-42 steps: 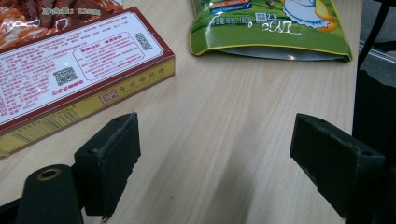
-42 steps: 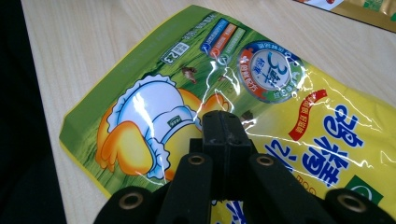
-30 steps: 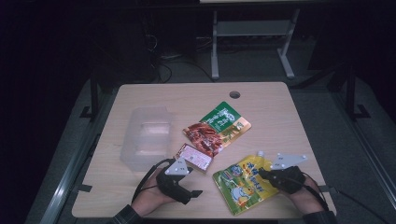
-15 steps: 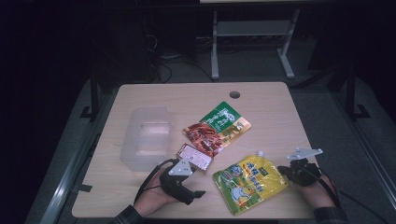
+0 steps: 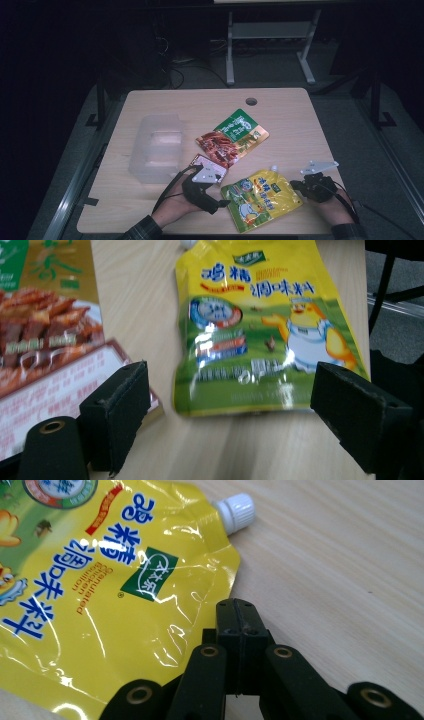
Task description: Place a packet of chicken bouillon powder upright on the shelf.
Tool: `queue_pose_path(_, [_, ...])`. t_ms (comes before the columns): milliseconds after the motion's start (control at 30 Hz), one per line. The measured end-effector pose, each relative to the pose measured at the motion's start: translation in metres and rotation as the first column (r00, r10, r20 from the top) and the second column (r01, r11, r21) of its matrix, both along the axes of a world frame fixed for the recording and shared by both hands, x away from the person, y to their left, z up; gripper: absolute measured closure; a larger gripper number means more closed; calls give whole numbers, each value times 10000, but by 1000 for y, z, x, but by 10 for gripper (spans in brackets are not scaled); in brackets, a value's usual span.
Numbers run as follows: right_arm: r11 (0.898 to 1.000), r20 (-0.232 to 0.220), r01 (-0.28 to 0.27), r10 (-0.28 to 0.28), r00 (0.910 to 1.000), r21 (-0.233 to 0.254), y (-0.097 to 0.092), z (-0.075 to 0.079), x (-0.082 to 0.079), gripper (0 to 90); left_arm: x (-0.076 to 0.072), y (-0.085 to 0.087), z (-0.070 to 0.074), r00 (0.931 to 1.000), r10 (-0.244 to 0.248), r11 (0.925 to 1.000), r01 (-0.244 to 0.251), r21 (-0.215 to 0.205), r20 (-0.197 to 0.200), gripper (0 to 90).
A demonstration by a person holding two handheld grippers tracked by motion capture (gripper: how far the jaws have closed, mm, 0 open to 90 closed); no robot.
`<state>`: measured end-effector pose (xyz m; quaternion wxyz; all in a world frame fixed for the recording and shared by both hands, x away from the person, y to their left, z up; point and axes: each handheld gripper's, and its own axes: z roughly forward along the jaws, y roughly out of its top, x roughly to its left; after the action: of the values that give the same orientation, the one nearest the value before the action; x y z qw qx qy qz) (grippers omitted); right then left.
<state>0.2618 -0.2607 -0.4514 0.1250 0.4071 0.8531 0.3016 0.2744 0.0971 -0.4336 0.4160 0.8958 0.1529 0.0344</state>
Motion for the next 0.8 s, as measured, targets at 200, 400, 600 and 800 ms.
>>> queue_pose_path(200, [9996, 321, 88, -97, 9994, 270, -3, 10, -13, 900, 17, -27, 2, 9997, -196, 9998, 195, -57, -168, 152])
queue_pose_path(400, [9995, 430, 63, -76, 9990, 310, -4, 13, -33, 900, 33, -57, -5, 9981, -471, 9983, 484, 328, -404, 151])
queue_pose_path(600, [9989, 471, 206, -226, 9986, 411, -10, 14, -53, 900, 44, -80, -16, 9963, -691, 9944, 729, 760, -516, 152])
queue_pose_path(800, [9991, 235, 111, -120, 9997, 398, -9, 10, -62, 900, 50, -91, -25, 9935, -710, 9927, 791, 915, -888, 152])
